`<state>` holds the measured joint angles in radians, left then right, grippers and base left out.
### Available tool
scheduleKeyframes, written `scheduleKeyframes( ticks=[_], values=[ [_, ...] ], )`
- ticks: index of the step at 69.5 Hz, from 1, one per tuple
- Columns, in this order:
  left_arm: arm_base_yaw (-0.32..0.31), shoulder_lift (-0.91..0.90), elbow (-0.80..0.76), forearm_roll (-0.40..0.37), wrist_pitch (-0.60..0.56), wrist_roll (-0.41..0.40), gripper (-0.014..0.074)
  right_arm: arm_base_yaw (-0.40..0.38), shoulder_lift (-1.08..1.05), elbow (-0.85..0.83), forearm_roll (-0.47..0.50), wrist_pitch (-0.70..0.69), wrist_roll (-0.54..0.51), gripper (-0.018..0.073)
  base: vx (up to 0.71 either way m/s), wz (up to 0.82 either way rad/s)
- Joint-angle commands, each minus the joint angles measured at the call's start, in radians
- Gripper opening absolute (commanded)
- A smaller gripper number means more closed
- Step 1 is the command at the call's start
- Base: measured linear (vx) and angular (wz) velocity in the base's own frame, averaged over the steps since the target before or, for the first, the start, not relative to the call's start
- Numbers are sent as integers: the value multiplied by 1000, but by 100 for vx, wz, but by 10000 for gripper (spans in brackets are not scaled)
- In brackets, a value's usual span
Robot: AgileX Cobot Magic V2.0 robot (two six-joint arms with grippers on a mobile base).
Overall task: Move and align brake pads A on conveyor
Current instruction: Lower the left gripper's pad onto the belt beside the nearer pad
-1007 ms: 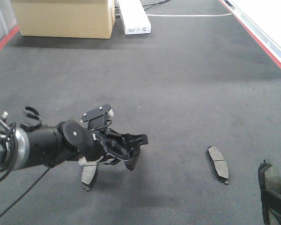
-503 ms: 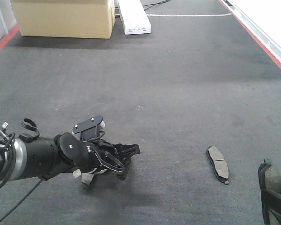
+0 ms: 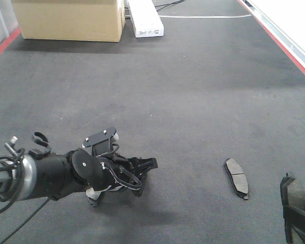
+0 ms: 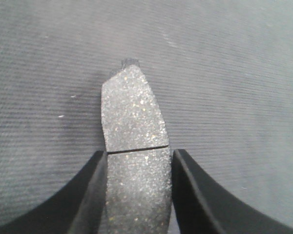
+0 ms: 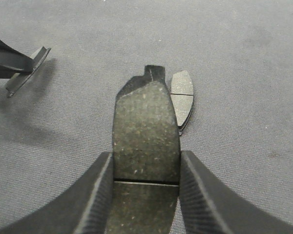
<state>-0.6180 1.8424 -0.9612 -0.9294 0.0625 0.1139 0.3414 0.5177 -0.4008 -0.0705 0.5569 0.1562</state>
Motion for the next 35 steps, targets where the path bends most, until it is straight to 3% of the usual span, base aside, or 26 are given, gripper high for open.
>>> scheduleKeyframes(
  ticks=[1, 13, 35],
  values=[
    [-6, -29, -29, -12, -27, -17, 250, -2, 1, -29, -10, -84, -4, 101, 0, 0],
    [-6, -11, -29, -12, -8, -24, 311, -2, 1, -29, -10, -84, -4, 101, 0, 0],
    [-6, -43, -29, -11, -22, -20, 500, -2, 1, -29, -10, -84, -4, 101, 0, 0]
  ],
)
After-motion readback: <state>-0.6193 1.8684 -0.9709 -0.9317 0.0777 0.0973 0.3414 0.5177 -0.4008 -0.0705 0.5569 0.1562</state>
